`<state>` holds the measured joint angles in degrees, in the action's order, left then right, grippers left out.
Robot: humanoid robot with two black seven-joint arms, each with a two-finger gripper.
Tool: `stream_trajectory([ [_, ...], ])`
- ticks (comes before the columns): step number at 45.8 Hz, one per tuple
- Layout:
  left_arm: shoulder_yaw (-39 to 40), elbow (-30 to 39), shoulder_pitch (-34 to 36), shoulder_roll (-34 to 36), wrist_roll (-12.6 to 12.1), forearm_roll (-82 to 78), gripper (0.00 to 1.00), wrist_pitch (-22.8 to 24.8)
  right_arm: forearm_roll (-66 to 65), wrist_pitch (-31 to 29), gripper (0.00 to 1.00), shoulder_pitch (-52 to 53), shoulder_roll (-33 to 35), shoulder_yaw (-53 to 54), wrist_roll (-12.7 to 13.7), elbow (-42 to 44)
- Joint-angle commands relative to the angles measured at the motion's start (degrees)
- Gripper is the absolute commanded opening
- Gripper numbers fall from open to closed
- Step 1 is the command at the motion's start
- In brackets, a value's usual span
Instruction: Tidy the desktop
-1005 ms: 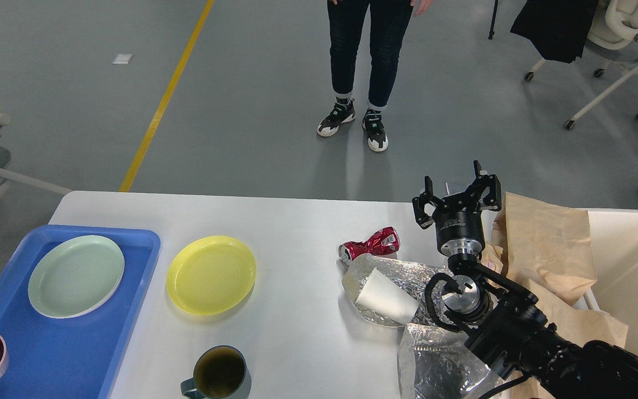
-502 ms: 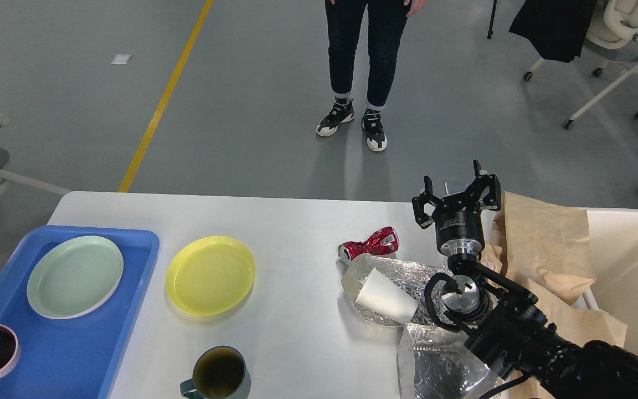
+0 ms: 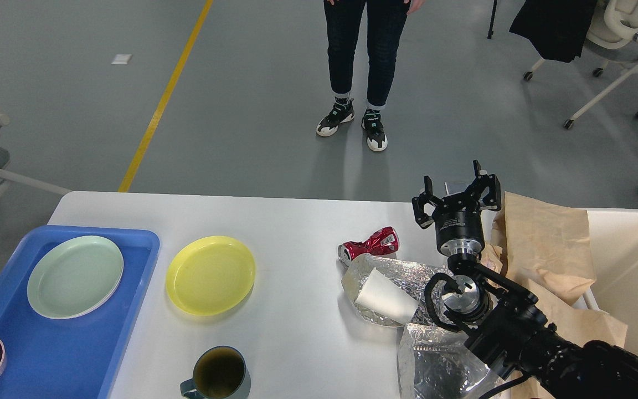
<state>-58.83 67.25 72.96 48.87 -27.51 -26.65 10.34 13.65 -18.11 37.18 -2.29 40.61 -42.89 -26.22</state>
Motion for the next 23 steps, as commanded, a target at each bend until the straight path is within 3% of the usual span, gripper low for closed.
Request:
stream_trajectory([
  [1, 0.12, -0.02, -0.10, 0.00, 0.09, 0.36, 0.16, 0.03, -0.03, 0.00, 1.00, 0.00, 0.00, 0.00, 0.00, 0.03],
  [6, 0.29, -0.01, -0.10, 0.00, 0.17, 0.80, 0.32, 0.03, -0.03, 0.00, 1.00, 0.00, 0.00, 0.00, 0.00, 0.03],
  [16, 0.64, -0.02, -0.10, 0.00, 0.17, 0.89, 0.51, 0.03, -0.03, 0.00, 1.00, 0.00, 0.00, 0.00, 0.00, 0.03],
  [23, 0.73, 0.07, 0.25, 0.08, 0.17, 0.98, 0.75, 0.12, -0.03, 0.00, 1.00, 0.00, 0.00, 0.00, 0.00, -0.06],
])
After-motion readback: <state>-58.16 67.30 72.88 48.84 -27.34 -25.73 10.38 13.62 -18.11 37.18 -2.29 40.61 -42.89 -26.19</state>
